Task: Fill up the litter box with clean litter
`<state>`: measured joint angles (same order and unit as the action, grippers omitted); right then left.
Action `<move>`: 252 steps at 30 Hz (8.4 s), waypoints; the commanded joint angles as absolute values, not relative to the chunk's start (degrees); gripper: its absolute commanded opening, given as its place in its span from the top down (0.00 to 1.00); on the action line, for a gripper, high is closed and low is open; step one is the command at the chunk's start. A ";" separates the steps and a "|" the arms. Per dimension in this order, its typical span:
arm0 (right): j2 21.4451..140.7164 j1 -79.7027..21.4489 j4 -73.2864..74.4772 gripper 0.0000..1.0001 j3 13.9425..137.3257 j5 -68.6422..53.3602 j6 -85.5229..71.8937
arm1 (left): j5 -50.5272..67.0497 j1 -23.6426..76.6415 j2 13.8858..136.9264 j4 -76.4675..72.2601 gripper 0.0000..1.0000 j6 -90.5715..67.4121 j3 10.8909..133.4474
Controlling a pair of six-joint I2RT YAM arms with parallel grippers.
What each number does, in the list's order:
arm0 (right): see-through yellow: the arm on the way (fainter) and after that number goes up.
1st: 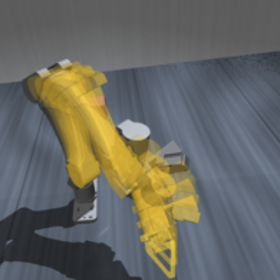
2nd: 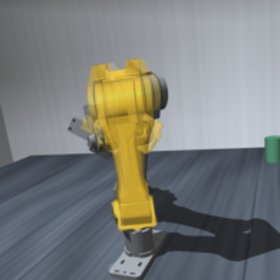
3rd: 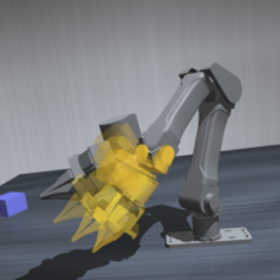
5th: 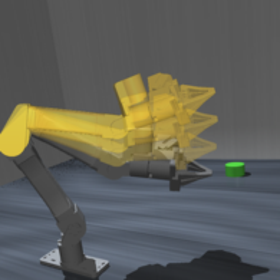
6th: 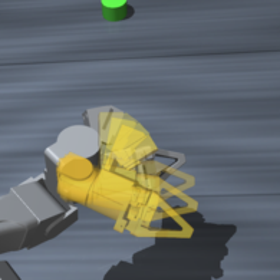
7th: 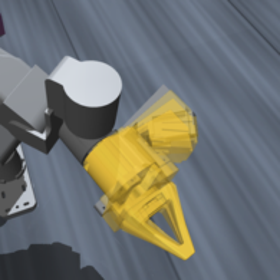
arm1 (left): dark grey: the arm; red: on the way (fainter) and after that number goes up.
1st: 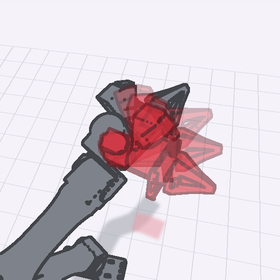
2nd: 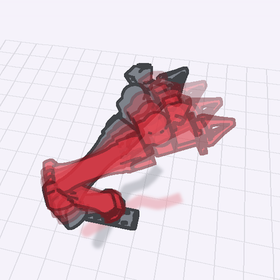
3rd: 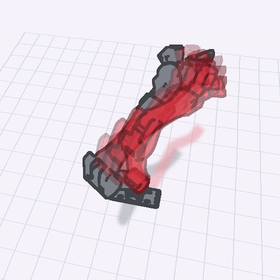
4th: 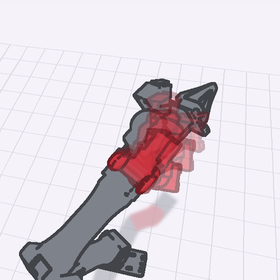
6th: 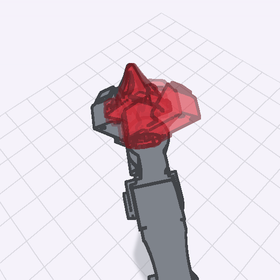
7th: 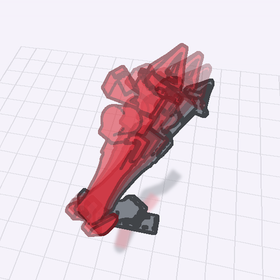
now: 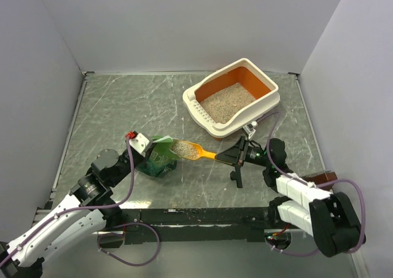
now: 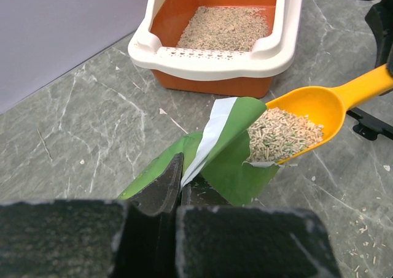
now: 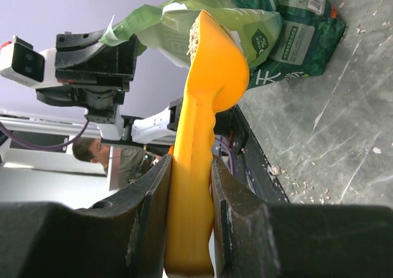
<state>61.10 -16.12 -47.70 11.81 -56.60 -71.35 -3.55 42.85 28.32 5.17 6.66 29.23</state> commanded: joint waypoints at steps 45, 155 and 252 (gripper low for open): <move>39.64 -14.94 -23.28 1.00 24.52 -26.21 -81.56 | -18.81 43.77 24.35 2.64 0.99 3.78 30.94; 91.22 -43.86 49.12 1.00 94.30 -30.76 -19.51 | -11.17 43.95 22.58 3.08 0.99 2.81 31.38; 84.04 -36.13 -68.03 1.00 24.79 -47.64 -79.98 | -12.04 44.38 26.37 3.69 0.99 2.64 31.29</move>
